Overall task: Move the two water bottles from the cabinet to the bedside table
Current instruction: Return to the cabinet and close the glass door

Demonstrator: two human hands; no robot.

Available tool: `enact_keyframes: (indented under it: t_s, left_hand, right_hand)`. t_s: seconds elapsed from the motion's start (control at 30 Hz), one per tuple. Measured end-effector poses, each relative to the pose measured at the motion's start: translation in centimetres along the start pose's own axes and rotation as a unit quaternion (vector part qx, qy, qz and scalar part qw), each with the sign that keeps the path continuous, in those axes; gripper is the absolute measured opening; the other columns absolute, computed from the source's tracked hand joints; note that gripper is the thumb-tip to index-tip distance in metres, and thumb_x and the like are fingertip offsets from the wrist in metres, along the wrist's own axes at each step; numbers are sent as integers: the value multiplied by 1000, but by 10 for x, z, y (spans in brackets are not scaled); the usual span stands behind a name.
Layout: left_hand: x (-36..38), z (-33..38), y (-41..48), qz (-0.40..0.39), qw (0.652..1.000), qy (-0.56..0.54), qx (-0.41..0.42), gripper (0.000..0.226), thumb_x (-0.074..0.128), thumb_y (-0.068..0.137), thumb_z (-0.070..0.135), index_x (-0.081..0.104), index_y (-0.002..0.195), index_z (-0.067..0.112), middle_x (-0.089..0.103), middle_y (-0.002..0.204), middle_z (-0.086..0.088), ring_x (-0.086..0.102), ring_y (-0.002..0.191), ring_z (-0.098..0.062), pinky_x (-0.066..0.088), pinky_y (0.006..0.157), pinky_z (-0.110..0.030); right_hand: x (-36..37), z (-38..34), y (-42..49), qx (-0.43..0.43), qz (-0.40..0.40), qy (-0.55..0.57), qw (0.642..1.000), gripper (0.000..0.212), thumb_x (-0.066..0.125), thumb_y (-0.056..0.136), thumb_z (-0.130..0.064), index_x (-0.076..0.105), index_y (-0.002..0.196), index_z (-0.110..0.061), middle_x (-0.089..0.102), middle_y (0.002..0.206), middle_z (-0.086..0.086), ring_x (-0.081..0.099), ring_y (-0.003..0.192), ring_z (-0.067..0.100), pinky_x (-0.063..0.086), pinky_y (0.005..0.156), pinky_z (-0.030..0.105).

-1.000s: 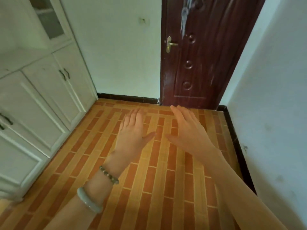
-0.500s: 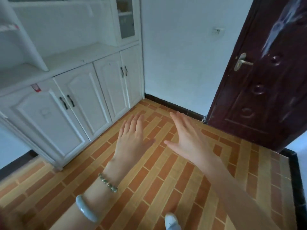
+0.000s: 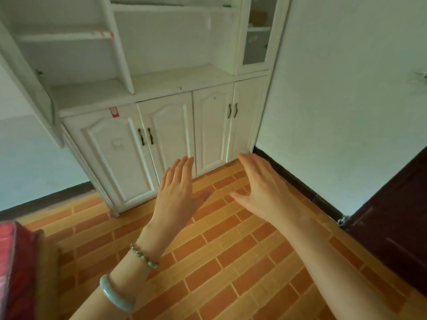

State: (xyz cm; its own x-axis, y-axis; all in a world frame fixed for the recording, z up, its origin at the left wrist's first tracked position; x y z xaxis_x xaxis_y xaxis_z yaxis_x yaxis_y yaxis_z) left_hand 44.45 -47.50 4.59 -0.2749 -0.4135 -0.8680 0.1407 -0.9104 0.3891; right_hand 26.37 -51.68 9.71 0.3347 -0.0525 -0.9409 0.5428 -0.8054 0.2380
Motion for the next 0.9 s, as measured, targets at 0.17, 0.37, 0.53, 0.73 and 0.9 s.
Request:
enact_keyframes:
  t_s: [0.17,0.37,0.53,0.73,0.9]
  left_hand:
    - [2,-28,26,15,998,31,-48,84,56,82,51,20,144,7,27,151,-12,19,141,-27,11,115,-38]
    - [-2,-84,69,57,990,61,-117,85,57,81,52,19,145,11,23,153,-10,18,141,-26,8,113,-36]
    - [-10,-147,115,95,982,84,-142,85,54,81,54,18,145,11,21,154,-9,16,142,-25,7,113,-36]
    - [-41,-226,175,131,969,118,-170,85,57,81,52,17,145,11,22,153,-9,16,142,-25,5,112,-35]
    - [-72,-288,200,152,953,147,-217,87,59,79,51,19,145,9,23,153,-10,18,141,-26,12,115,-40]
  right_hand:
    - [21,-2,59,-77,-5,11,997,84,61,82,-45,11,144,-21,18,153,5,17,140,19,14,106,27]
    - [49,-25,148,-142,-18,46,989,84,62,81,-44,11,144,-21,16,154,6,15,141,21,16,111,33]
    - [75,-56,232,-194,-12,48,980,87,60,82,-44,4,145,-23,10,155,3,8,141,19,8,111,28]
    - [93,-105,335,-238,-9,64,969,87,61,82,-44,7,145,-20,11,155,6,10,141,21,13,113,34]
    - [105,-146,398,-284,-1,88,955,86,61,82,-43,7,145,-20,13,154,6,10,141,20,14,113,32]
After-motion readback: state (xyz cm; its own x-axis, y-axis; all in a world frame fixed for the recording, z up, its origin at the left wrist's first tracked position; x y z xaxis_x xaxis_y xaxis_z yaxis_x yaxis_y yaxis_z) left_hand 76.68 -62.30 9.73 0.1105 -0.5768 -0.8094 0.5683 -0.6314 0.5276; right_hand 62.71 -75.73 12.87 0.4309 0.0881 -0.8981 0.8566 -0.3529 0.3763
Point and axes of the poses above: each hand's wrist, its own y-axis towards the middle knuckle, its own x-axis out of the palm, z = x × y, the point moved 1 cm from there along y, towards the middle knuckle
